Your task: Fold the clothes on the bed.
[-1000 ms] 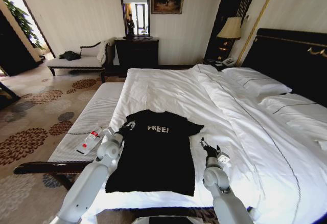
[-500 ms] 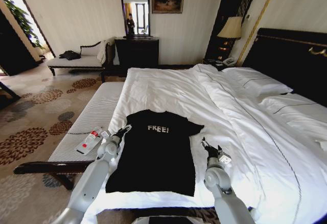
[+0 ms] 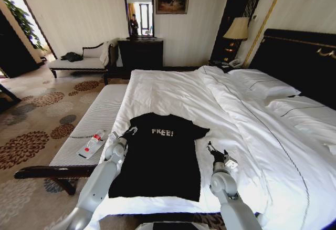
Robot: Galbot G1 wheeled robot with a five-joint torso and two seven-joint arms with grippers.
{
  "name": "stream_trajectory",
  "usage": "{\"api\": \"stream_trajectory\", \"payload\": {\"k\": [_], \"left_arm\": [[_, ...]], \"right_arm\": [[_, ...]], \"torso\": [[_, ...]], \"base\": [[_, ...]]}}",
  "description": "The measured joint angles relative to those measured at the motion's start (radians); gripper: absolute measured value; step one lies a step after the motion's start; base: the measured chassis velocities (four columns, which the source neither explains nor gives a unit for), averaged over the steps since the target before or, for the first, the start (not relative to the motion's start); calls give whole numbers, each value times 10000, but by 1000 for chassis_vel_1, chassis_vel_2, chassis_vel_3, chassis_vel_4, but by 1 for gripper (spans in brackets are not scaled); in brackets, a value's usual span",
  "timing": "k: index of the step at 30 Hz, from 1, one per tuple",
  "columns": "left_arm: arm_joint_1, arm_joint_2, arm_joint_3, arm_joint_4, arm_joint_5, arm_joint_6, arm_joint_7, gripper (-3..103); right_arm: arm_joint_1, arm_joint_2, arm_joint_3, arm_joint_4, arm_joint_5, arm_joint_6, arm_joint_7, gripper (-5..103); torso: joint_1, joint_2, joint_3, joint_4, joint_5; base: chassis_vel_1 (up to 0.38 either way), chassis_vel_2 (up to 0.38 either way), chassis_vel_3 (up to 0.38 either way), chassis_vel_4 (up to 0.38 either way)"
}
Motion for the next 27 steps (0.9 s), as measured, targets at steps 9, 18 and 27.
{"api": "stream_trajectory", "payload": {"k": [9,18,27], "left_arm": [[-262,-121,45,69,47,-60,29,30],[-744,-197,446,272,316,-120,59,1],[-1499,-306,1394,836,1059,-189,147,1]], "right_arm": [[-2,-6,-7,-12,-2,11,-6,100],[-36,-9,18,-43,-5,53,-13,100],[-41,2,19,-48,-18,61,-16,100]], "torso": [[0,0,0,-1,-1],[0,0,0,-1,0],[0,0,1,-1,1]], "base": [[0,0,0,0],[0,0,0,0],[0,0,0,0]]}}
